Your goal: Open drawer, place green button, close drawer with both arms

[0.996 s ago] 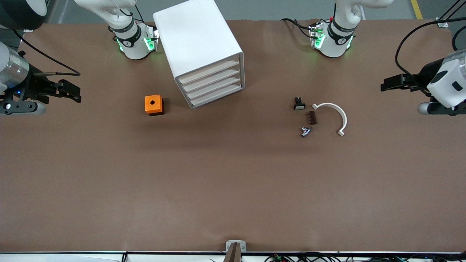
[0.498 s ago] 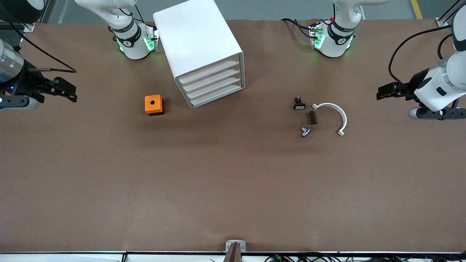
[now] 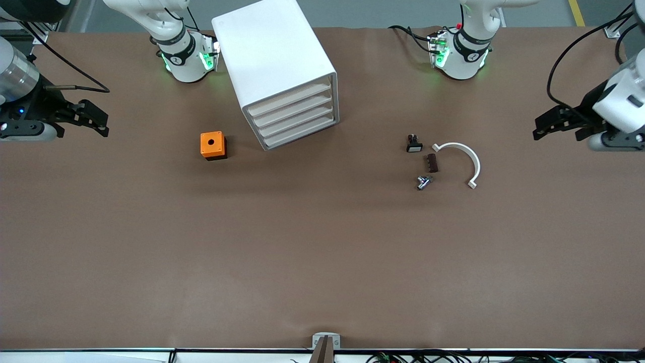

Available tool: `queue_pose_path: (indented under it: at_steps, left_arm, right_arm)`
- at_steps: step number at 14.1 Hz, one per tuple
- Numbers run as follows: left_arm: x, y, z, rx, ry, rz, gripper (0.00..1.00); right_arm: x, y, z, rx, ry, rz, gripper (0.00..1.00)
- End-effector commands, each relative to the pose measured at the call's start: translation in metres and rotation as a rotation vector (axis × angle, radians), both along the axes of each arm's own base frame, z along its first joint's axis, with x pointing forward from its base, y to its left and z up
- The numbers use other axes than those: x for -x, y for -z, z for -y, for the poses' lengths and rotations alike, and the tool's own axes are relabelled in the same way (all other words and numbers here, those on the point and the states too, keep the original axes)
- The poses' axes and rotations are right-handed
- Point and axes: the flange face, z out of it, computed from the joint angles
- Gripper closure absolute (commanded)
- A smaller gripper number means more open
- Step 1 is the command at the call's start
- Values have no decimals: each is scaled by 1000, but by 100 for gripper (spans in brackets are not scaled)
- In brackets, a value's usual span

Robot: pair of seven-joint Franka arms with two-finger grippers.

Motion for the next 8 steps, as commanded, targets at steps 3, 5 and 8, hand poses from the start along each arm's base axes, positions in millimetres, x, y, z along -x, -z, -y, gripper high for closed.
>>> queue_pose_path:
  at_steps: [3,5,8]
  left_arm:
    - [1,-27,5,-21,2,53,1]
    - [-2,-33,-2,-20,0,69,1]
    - [-13,-41,-9,-15,-17,92,1]
  right_arm:
    - [6,-1,26,-120,84,9,0]
    - [7,-2,25,-123,83,9,0]
    - [7,-2,23,-123,78,9,0]
